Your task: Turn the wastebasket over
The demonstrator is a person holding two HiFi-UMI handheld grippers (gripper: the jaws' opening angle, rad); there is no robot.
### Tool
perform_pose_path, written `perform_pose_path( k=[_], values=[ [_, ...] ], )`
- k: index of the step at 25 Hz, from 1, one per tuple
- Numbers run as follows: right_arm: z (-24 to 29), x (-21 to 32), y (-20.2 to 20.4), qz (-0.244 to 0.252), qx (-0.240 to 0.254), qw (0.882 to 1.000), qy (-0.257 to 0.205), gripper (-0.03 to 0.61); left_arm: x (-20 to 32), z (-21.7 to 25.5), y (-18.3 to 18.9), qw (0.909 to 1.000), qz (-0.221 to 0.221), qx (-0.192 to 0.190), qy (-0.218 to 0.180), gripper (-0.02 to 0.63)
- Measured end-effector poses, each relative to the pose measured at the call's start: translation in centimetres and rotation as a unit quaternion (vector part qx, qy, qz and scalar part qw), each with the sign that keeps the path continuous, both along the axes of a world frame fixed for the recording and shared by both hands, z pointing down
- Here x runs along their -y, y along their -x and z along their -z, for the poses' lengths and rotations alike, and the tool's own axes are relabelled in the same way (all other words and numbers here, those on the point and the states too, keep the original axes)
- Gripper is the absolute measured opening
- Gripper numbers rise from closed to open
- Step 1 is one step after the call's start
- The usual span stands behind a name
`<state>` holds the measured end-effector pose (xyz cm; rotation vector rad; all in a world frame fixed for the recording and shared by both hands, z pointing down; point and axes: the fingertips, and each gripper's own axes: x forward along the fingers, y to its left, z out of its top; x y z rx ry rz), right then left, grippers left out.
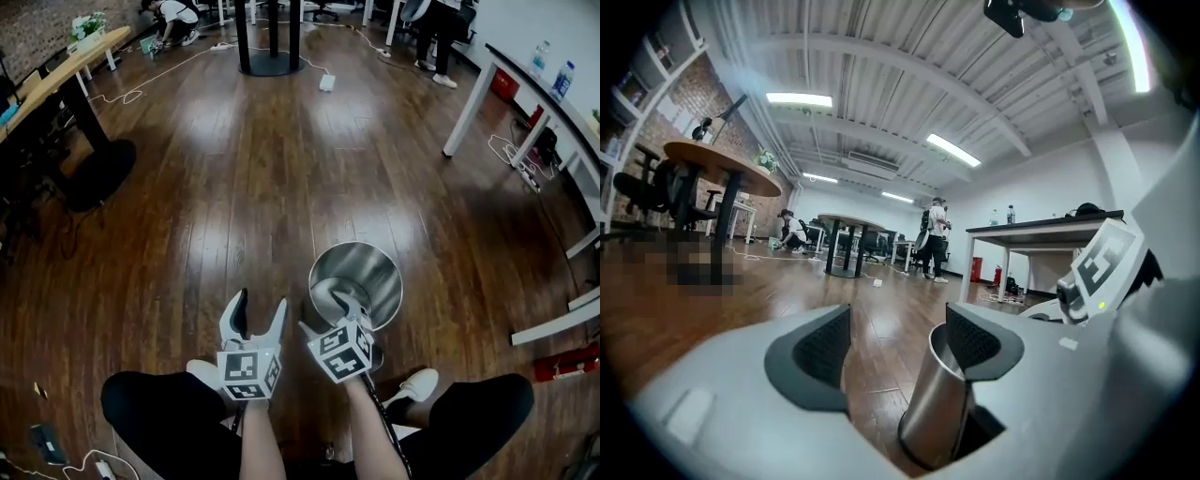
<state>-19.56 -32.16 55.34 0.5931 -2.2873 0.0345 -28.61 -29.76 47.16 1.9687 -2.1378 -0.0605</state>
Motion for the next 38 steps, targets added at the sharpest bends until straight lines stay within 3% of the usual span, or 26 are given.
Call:
perform_pose_path(
  k=[2,8,10,12,18,23,26,32,38],
  values=[
    [-1.4,0.1,1.0,0.013,-0.036,0.999,0.003,0.356,-0.1,-0.6,0.5,0.9999,0.005,-0.009,0.004,0.344],
    [-5.1,0.5,1.6,0.026,-0.106,0.994,0.024,0.221,-0.2,-1.1,0.7,0.9997,0.006,-0.023,0.002,0.344],
    [-5.6,0.7,1.6,0.025,-0.111,0.993,0.024,0.170,-0.1,-1.3,0.7,0.9997,0.005,-0.025,0.002,0.344],
    [-5.5,0.9,1.6,0.022,-0.108,0.994,0.027,0.058,0.0,-1.3,0.8,0.9996,0.007,-0.027,0.002,0.344],
    [-4.6,-0.2,1.5,0.040,-0.069,0.993,0.085,0.040,-0.8,-1.1,2.1,0.9993,0.018,-0.032,0.002,0.337],
    [-1.6,0.0,0.9,0.045,-0.011,0.995,0.085,0.040,-0.9,-1.2,2.4,0.9987,0.025,-0.045,0.003,0.331],
    [0.7,0.1,0.7,0.046,0.051,0.993,0.096,0.043,-0.9,-1.3,2.2,0.9988,0.025,-0.041,0.009,0.329],
    [3.9,0.1,-0.9,0.050,0.195,0.969,0.142,0.043,-0.4,-1.0,0.8,0.9994,0.013,-0.030,0.013,0.310],
    [4.3,1.3,-4.6,0.056,0.261,0.955,0.129,0.049,0.0,-1.1,-0.4,0.9996,-0.002,-0.023,0.016,0.310]
  ],
)
